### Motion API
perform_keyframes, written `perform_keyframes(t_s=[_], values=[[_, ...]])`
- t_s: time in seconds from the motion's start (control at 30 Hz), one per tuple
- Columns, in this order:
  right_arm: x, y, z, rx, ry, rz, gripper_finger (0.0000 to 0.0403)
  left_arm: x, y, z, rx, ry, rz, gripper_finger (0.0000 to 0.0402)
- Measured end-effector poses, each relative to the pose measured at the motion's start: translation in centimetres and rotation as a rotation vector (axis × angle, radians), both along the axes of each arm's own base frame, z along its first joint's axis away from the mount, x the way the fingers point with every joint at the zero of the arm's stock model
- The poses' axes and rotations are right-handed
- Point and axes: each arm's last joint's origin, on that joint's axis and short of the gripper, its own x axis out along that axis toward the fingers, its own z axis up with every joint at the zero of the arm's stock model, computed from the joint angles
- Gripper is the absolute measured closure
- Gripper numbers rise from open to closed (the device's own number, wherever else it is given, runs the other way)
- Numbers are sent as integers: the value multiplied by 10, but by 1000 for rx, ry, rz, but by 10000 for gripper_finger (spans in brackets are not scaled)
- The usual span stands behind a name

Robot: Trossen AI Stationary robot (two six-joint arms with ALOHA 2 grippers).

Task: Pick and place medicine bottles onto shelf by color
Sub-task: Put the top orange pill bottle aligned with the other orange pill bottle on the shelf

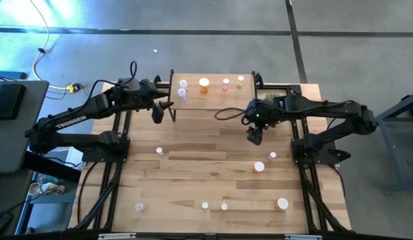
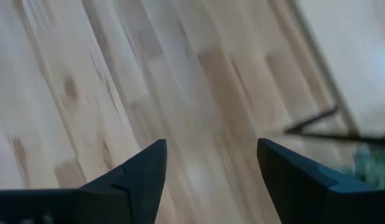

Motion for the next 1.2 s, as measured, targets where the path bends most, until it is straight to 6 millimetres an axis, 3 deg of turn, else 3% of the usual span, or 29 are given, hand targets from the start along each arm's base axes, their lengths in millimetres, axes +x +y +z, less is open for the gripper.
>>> perform_keyframes(t_s=[0.33, 0.5, 0.87, 1.2], values=[[-15, 33, -24, 168, 200, -14, 137, 0, 0, 0, -13, -9, 8, 177], [-19, 50, -36, 211, 242, -103, 137, 0, 0, 0, -12, -11, 8, 177], [-23, 80, -69, 265, 224, -240, 137, 0, 0, 1, -9, -15, 8, 177], [-27, 99, -82, 210, 170, -227, 137, 0, 0, 1, -19, -22, 14, 177]])
